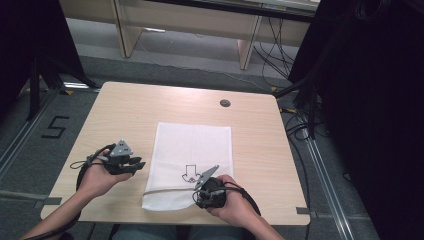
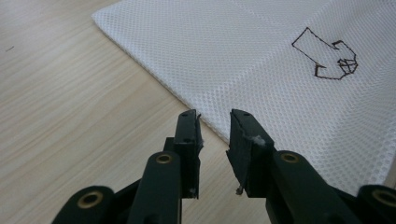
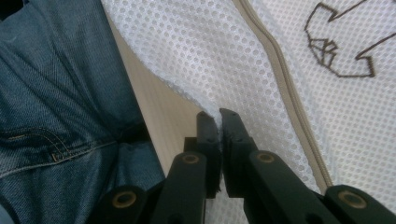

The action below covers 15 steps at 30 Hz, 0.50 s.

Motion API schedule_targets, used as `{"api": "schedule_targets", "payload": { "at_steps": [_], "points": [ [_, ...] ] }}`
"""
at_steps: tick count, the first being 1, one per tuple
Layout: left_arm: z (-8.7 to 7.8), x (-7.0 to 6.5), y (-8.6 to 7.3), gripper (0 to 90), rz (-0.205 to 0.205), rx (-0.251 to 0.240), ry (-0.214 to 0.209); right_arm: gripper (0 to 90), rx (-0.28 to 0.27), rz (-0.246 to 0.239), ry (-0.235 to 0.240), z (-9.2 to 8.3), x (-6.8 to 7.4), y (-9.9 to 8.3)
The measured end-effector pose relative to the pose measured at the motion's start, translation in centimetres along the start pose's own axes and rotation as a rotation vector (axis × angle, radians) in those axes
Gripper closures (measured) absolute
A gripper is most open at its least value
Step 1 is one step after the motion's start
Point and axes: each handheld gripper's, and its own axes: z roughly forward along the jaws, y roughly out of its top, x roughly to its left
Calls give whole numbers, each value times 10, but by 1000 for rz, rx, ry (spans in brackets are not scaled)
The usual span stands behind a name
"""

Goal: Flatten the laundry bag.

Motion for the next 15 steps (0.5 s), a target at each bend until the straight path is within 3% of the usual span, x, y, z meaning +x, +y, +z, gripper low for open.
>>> {"api": "schedule_targets", "payload": {
  "at_steps": [3,5,7,8,10,12,15],
  "points": [
    [1,-1,1,722,11,8,-10,882,19,10,3,5,0,-3],
    [2,-1,3,721,40,12,-10,881,28,14,5,8,-1,-4],
    [4,-3,4,721,15,0,-13,881,31,28,5,11,-1,-5],
    [4,-2,5,720,40,7,-15,881,36,29,9,11,-2,-6],
    [5,-4,5,720,20,3,-22,882,35,34,5,12,-3,-6],
    [6,-5,6,719,41,4,-23,883,33,42,1,13,-5,-6],
    [8,-8,7,718,34,6,-31,883,30,59,6,14,-8,-5]
  ]
}}
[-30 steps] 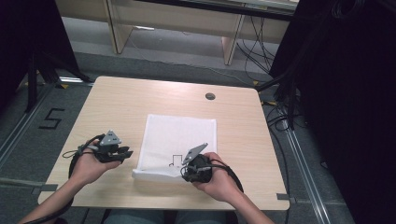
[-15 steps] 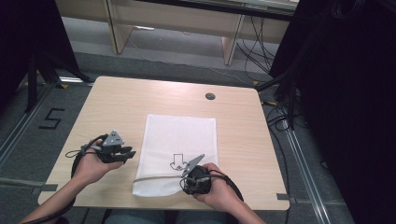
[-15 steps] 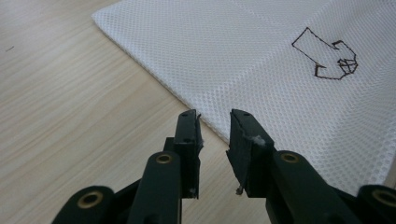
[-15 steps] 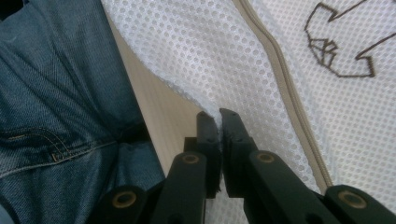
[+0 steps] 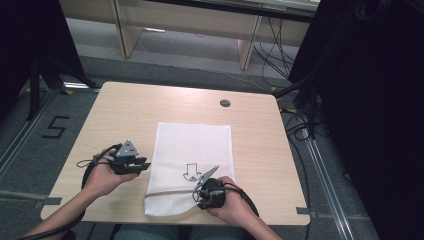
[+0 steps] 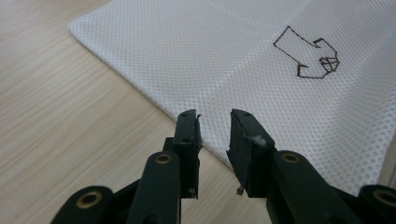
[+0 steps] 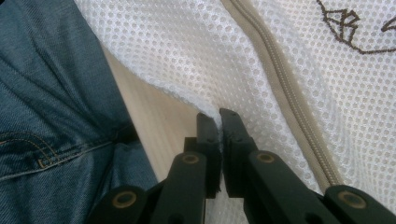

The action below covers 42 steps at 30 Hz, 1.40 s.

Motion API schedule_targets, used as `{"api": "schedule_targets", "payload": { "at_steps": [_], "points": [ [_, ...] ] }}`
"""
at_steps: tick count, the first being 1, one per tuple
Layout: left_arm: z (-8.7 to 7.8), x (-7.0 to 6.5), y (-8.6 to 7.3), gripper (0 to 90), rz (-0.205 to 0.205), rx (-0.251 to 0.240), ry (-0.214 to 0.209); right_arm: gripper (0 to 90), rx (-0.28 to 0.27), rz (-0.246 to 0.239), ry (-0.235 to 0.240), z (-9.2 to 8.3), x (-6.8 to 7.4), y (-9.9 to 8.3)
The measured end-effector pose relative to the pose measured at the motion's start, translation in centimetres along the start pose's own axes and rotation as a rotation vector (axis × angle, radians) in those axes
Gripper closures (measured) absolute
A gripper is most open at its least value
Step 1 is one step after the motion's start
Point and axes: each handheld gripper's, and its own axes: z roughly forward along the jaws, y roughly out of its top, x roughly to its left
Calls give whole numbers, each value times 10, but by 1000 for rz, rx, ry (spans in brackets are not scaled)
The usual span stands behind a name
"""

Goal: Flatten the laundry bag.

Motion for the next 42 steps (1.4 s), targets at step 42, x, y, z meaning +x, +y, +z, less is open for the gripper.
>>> {"api": "schedule_targets", "payload": {
  "at_steps": [42],
  "points": [
    [24,-45,0,727,101,89,-146,900,-119,396,-120,-44,-67,-53]
  ]
}}
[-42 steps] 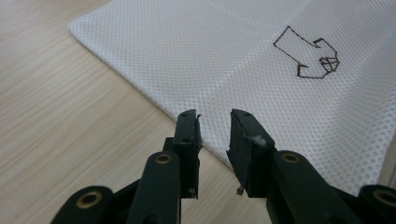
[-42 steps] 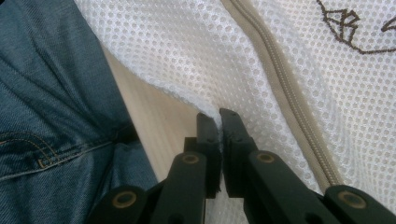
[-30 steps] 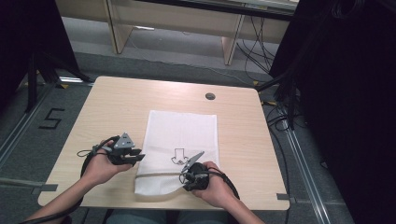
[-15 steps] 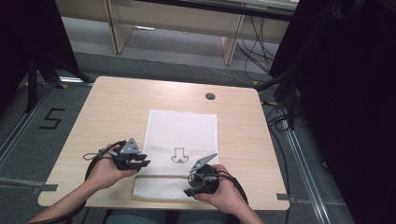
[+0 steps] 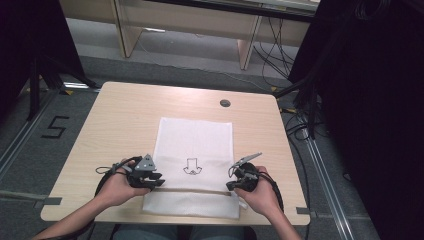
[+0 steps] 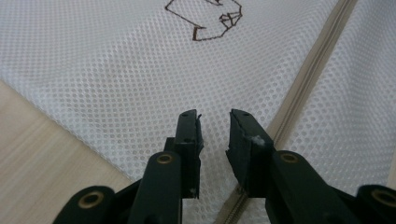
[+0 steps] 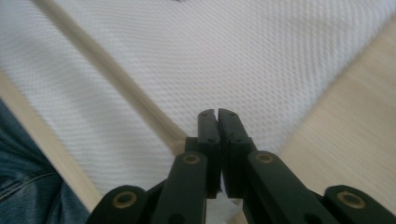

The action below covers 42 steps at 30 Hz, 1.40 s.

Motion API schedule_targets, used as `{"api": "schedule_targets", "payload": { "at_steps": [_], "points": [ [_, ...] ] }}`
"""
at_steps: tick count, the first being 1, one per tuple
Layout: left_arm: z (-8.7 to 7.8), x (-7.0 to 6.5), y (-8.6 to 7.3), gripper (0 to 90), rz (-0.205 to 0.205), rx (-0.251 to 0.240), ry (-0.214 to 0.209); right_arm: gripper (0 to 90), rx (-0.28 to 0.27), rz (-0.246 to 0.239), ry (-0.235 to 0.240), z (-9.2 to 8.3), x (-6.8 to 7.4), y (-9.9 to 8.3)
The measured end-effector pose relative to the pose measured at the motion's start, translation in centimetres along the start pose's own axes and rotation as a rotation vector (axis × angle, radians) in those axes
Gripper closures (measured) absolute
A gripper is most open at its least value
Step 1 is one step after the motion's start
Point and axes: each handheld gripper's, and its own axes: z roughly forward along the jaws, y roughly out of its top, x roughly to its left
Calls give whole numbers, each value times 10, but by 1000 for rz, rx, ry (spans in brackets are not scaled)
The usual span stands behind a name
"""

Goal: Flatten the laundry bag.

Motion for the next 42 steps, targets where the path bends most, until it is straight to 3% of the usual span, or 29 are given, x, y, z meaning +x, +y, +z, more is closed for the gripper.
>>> {"api": "schedule_targets", "payload": {
  "at_steps": [2,4,8,9,12,13,15,16,18,20,23,24,25,26,27,28,29,30,31,33,34,40,41,42],
  "points": [
    [2,1,-2,738,3,17,-3,900,-7,-9,-4,4,-7,-2],
    [5,2,-2,745,8,29,-9,900,10,27,-19,6,-10,-2],
    [8,2,-4,753,8,48,-4,900,13,1,-17,13,-12,-1],
    [8,3,-4,753,19,61,-7,900,33,29,-27,13,-9,-1],
    [9,4,-5,755,33,74,-11,900,29,-1,-25,17,-10,-1],
    [11,3,-5,757,7,71,-17,900,35,-12,-25,21,-10,0],
    [10,3,-5,757,5,79,-9,900,63,12,-30,23,-9,0],
    [10,3,-5,758,9,84,-2,900,43,-9,-27,24,-10,0],
    [9,4,-5,759,20,90,-6,900,51,0,-27,24,-9,0],
    [9,4,-6,759,4,89,-12,900,46,2,-25,24,-9,0],
    [6,9,-6,758,51,122,-19,900,46,11,-24,24,-9,0],
    [6,8,-6,757,37,121,-22,900,42,14,-23,25,-9,0],
    [8,6,-6,757,7,92,-19,899,31,-1,-17,25,-10,0],
    [7,7,-5,755,21,84,-9,888,27,-4,-18,25,-10,0],
    [4,9,-3,751,63,112,-17,873,15,-5,-16,23,-11,-1],
    [7,6,-4,748,5,60,-8,865,3,-5,-24,21,-12,-1],
    [6,5,-2,744,5,47,-10,855,0,24,-30,17,-10,-2],
    [5,5,-1,739,2,27,-11,846,-25,-1,-29,16,-12,-2],
    [4,4,0,732,4,15,-18,835,-32,28,-40,11,-11,-3],
    [3,4,2,714,9,-8,-9,814,-71,5,-50,7,-15,-6],
    [4,4,2,702,3,-22,-5,800,-69,30,-55,5,-15,-7],
    [2,5,3,637,28,-61,13,722,-104,54,-58,1,-20,-11],
    [2,4,2,629,9,-65,12,717,-126,30,-67,2,-22,-11],
    [2,4,2,626,13,-71,9,715,-127,42,-68,2,-22,-11]
  ]
}}
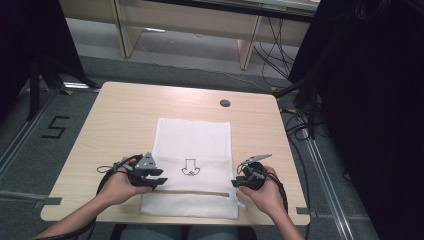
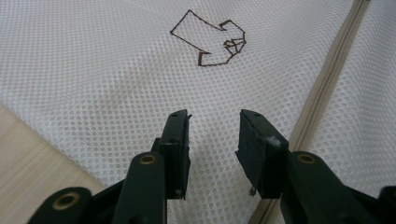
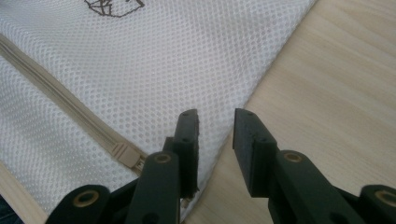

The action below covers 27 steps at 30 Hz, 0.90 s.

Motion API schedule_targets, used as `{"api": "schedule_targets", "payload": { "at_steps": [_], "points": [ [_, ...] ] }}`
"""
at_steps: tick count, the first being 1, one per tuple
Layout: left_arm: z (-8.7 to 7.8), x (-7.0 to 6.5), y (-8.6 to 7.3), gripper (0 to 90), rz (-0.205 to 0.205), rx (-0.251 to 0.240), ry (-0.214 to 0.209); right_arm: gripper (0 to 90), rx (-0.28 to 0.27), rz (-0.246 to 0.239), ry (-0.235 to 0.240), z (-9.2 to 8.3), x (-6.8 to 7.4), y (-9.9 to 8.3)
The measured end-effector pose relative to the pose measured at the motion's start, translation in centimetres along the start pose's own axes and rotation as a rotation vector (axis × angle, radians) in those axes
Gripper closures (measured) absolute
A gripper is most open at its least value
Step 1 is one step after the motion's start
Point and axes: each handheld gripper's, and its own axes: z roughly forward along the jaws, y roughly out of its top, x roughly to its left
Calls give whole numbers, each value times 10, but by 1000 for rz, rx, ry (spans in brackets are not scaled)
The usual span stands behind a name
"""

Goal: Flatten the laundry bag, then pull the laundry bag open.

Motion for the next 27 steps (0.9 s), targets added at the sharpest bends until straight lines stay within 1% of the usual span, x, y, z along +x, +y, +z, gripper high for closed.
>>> {"api": "schedule_targets", "payload": {
  "at_steps": [2,3,4,5,6,7,8,9,10,11,12,13,14,15,16,17,18,19,20,21,22,23,24,25,26,27],
  "points": [
    [0,0,0,617,-5,-3,4,713,0,7,-8,-2,0,0],
    [-1,0,0,614,5,-8,-1,714,5,23,-8,-3,0,1],
    [-1,0,1,609,12,-16,-4,713,-4,33,-9,-3,1,0],
    [0,0,0,604,-6,-27,-10,713,-1,30,-11,-4,0,1],
    [0,-1,1,600,-15,-45,-23,713,3,41,-14,-5,0,1],
    [0,-3,1,598,-18,-66,-25,709,0,38,-14,-5,-1,1],
    [-1,-3,2,593,-3,-62,-25,709,-1,33,-17,-5,-1,1],
    [-1,-5,2,591,-9,-82,-32,711,-7,45,-18,-5,-1,1],
    [-2,-5,3,586,8,-78,-31,714,-1,49,-19,-5,0,1],
    [-1,-6,4,582,6,-98,-40,724,13,45,-19,-6,1,1],
    [-2,-7,4,579,-6,-91,-48,735,23,60,-12,-7,3,1],
    [-1,-7,4,575,-4,-94,-38,747,22,44,-10,-7,3,2],
    [-1,-7,4,573,-6,-98,-35,751,35,38,1,-7,4,2],
    [-1,-7,4,571,5,-86,-26,760,32,25,-5,-6,5,2],
    [1,-7,4,572,-8,-98,-38,761,39,18,-6,-6,6,2],
    [1,-7,5,573,-9,-93,-40,761,58,21,-5,-6,8,1],
    [1,-6,5,573,-3,-88,-37,761,57,-2,-7,-5,8,0],
    [1,-7,6,575,-12,-97,-42,766,60,-7,-9,-4,8,-1],
    [2,-7,6,575,-11,-105,-39,782,89,-2,-13,-5,9,-2],
    [1,-7,7,575,-7,-95,-47,805,102,4,-11,-5,10,-3],
    [2,-7,7,576,0,-99,-39,839,112,6,-4,-5,11,-3],
    [2,-6,7,577,22,-101,-41,872,121,4,-3,-6,11,-3],
    [2,-6,7,578,20,-101,-42,895,126,5,-9,-7,12,-3],
    [2,-7,6,578,13,-99,-46,900,118,-9,1,-7,12,-2],
    [2,-8,5,579,-13,-96,-48,900,117,-12,-7,-9,13,-1],
    [2,-8,5,579,-16,-97,-48,900,122,14,-13,-11,15,-1]
  ]
}}
